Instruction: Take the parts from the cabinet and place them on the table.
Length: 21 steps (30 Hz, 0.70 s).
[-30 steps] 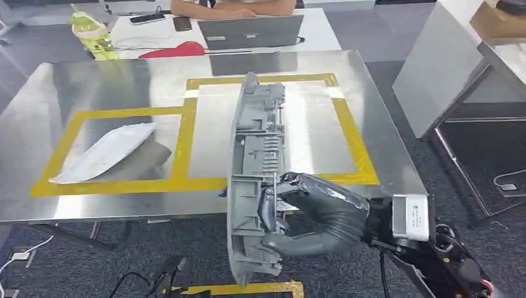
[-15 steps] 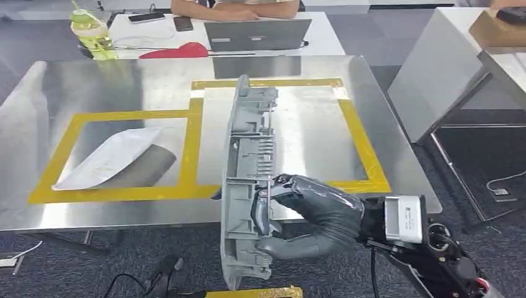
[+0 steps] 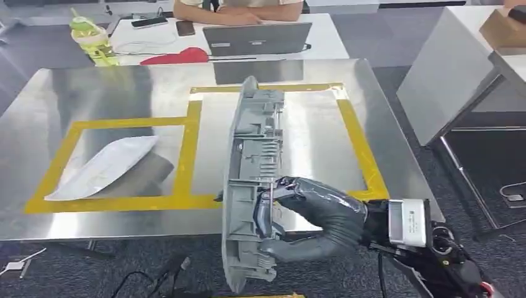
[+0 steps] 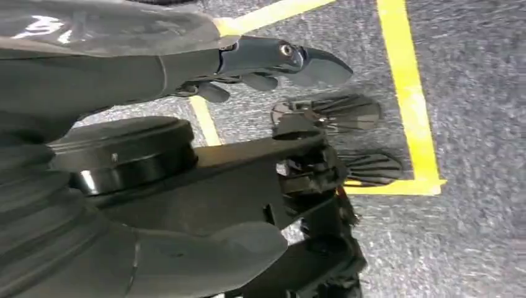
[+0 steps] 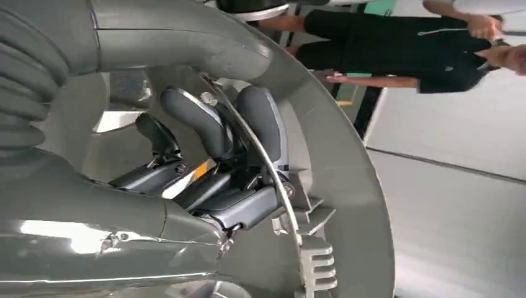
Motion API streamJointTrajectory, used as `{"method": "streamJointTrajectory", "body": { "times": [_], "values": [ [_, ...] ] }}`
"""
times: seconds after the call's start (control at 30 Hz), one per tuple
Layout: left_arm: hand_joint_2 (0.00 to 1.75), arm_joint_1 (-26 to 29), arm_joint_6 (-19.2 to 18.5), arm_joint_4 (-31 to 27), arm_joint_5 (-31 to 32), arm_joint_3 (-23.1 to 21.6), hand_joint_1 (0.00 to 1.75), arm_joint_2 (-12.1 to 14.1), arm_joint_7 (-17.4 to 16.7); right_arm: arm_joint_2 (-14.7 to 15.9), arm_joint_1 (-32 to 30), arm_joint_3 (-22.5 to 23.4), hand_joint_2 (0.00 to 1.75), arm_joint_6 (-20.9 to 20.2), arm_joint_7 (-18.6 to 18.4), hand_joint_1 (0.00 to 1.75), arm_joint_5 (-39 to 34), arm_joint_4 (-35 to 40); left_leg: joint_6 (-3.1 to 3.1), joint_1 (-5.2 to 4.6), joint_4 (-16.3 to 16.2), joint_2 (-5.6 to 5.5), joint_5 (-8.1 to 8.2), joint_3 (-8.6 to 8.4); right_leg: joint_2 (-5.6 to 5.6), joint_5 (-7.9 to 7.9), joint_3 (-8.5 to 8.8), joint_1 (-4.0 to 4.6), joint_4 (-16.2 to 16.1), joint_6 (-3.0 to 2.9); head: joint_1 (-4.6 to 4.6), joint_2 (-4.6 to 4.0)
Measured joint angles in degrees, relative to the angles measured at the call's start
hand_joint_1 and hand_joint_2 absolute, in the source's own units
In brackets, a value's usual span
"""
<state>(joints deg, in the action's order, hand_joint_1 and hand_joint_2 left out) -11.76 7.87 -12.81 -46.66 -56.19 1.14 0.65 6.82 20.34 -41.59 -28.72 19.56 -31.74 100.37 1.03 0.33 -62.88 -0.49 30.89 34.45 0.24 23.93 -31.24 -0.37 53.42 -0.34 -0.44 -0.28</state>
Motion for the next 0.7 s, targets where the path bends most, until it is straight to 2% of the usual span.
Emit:
{"method": "streamJointTrajectory", "body": {
  "times": [0.03, 0.07, 0.1, 0.13, 0.17, 0.2, 0.27, 0.3, 0.33, 0.4, 0.47, 0.5, 0.53, 0.57, 0.6, 0.63, 0.67, 0.7],
  "values": [
    [1.75, 0.1, 0.0, 0.0, 0.0, 0.0, 0.00, 0.0, 0.0, 0.0, 0.0, 0.0, 1.75, 0.0, 0.0, 1.75, 0.0, 0.0, 0.21, 0.11, -5.0, 0.00, 1.91, 2.85, -0.08, 0.19, 0.08, 0.00, 0.0, -0.17, -0.24, 0.00],
    [1.75, 0.2, 0.0, 0.0, 0.0, 0.0, 0.00, 0.0, 0.0, 0.0, -0.1, -0.1, 1.75, 0.0, 0.0, 1.75, 0.0, 0.0, 0.41, 0.20, -9.4, 0.01, 3.11, 5.63, -0.07, 0.36, 0.13, 0.00, 0.0, -0.24, -0.24, 0.00],
    [1.75, 0.3, 0.0, 0.0, 0.0, 0.0, 0.00, 0.0, 0.0, 0.0, -0.1, -0.1, 1.75, 0.0, 0.0, 1.75, 0.0, 0.0, 0.48, 0.26, -10.9, 0.01, 3.00, 6.85, -0.05, 0.48, 0.21, -0.01, 0.0, -0.22, -0.38, 0.00],
    [1.75, 0.4, 0.0, 0.0, 0.0, 0.0, 0.00, 0.0, 0.0, 0.0, -0.2, -0.1, 1.75, 0.0, 0.0, 1.75, 0.0, 0.0, 0.53, 0.34, -10.9, 0.01, 2.31, 7.33, 0.00, 0.60, 0.36, -0.04, 0.0, -0.19, -0.50, 0.00],
    [1.75, 0.4, 0.0, 0.0, 0.0, 0.0, 0.00, 0.1, 0.0, 0.0, -0.2, -0.2, 1.75, 0.0, 0.0, 1.75, 0.0, -0.1, 0.62, 0.47, -9.4, 0.03, 0.67, 7.09, 0.09, 0.82, 0.64, -0.08, 0.0, -0.10, -0.68, 0.00],
    [1.75, 0.4, 0.0, 0.0, 0.0, 0.0, 0.00, 0.1, 0.0, 0.0, -0.2, -0.2, 1.75, 0.0, 0.0, 1.75, 0.0, -0.1, 0.72, 0.61, -5.3, 0.07, -2.41, 5.50, 0.18, 1.18, 1.13, -0.17, 0.1, 0.11, -0.81, 0.00],
    [1.75, 0.4, 0.0, 0.0, 0.0, 0.0, 0.00, 0.2, 0.0, 0.0, -0.2, -0.3, 1.75, 0.0, 0.0, 1.75, 0.0, -0.1, 0.86, 0.86, 5.8, 0.30, -8.33, 0.82, 0.23, 2.10, 1.98, -0.30, 0.4, 0.75, -1.20, 0.00],
    [1.75, 0.3, 0.0, 0.0, 0.0, 0.0, 0.00, 0.1, 0.0, 0.0, -0.2, -0.3, 1.75, 0.0, 0.0, 1.75, 0.0, -0.1, 0.84, 0.75, 7.9, 0.29, -7.87, -0.30, 0.25, 2.60, 1.93, 0.13, 0.8, 1.18, -1.51, 0.00],
    [1.75, 0.3, 0.0, 0.0, 0.0, 0.0, 0.00, 0.1, 0.0, 0.0, -0.2, -0.3, 1.75, 0.0, 0.0, 1.75, 0.0, -0.1, -0.05, 0.74, 8.0, 0.07, -7.74, -0.19, 0.43, 2.85, 1.86, 0.19, 0.8, 1.32, -1.38, 0.00],
    [1.75, 0.4, 0.0, 0.0, 0.0, 0.0, 0.00, 0.1, 0.0, 0.0, -0.2, -0.4, 1.75, 0.0, 0.0, 1.75, -0.1, -0.1, -0.78, 0.36, 7.9, 0.03, -7.30, -0.16, 0.38, 3.10, 2.08, 0.02, 0.7, 1.80, -0.63, 0.00],
    [1.75, 0.4, 0.0, 0.0, 0.0, 0.0, 0.00, 0.2, 0.0, 0.0, -0.2, -0.4, 1.75, 0.0, 0.0, 1.75, -0.2, 0.0, -1.45, 0.66, 8.2, 0.05, -7.30, -0.66, 0.24, 3.89, 2.10, -0.20, 1.5, 2.49, -0.66, 0.00],
    [1.75, 0.3, 0.1, 0.0, 0.0, 0.0, 0.00, 0.2, 0.2, 0.0, -0.1, -0.4, 1.75, 0.0, 0.0, 1.75, -0.3, 0.0, -1.80, 0.66, 8.2, 0.05, -7.12, -0.90, 0.02, 5.44, 1.00, -0.20, 4.3, 2.71, -0.20, 0.00],
    [1.75, 0.3, 0.1, 0.0, 0.0, 0.0, 0.00, 0.2, 0.2, 0.0, -0.1, -0.4, 1.75, 0.0, 0.0, 1.75, -0.4, 0.0, -2.05, 0.62, 8.2, 0.06, -6.96, -1.07, 0.01, 7.57, -1.20, -0.20, 8.8, 2.89, 0.24, 0.00],
    [1.75, 0.3, 0.1, 0.0, 0.0, 0.0, 0.00, 0.1, 0.4, 0.0, -0.2, -0.4, 1.75, 0.0, 0.0, 1.75, -0.4, 0.0, -2.20, 0.54, 8.2, 0.07, -6.84, -1.19, 0.01, 9.82, -4.10, -0.20, 14.2, 3.00, 0.37, 0.00],
    [1.75, 0.3, 0.1, 0.0, 0.0, 0.0, 0.00, 0.1, 0.5, 0.0, -0.3, -0.4, 1.75, 0.0, 0.0, 1.75, -0.4, -0.1, -2.33, 0.45, 8.2, 0.07, -6.66, -1.31, 0.01, 11.28, -6.84, -0.20, 19.0, 3.05, 0.44, 0.00],
    [1.75, 0.3, 0.1, 0.0, 0.0, 0.0, 0.00, 0.1, 0.6, 0.0, -0.4, -0.4, 1.75, 0.0, 0.0, 1.75, -0.4, -0.1, -2.36, 0.42, 8.2, 0.06, -6.51, -1.46, 0.01, 11.25, -8.53, -0.20, 21.2, 3.00, 0.57, 0.00],
    [1.75, 0.3, 0.2, 0.0, 0.0, 0.0, 0.00, 0.2, 0.7, 0.0, -0.4, -0.5, 1.75, 0.0, 0.0, 1.75, -0.4, -0.1, -2.34, 0.38, 8.2, -0.01, -6.31, -1.75, 0.01, 9.85, -8.78, -0.19, 20.6, 2.85, 0.61, 0.00],
    [1.75, 0.3, 0.3, 0.0, 0.0, 0.0, 0.00, 0.2, 0.9, 0.0, -0.4, -0.5, 1.75, 0.0, 0.0, 1.75, -0.4, -0.1, -2.30, 0.35, 8.2, -0.12, -6.03, -2.19, 0.01, 6.93, -7.55, -0.17, 16.9, 2.55, 0.65, 0.00]
  ]
}}
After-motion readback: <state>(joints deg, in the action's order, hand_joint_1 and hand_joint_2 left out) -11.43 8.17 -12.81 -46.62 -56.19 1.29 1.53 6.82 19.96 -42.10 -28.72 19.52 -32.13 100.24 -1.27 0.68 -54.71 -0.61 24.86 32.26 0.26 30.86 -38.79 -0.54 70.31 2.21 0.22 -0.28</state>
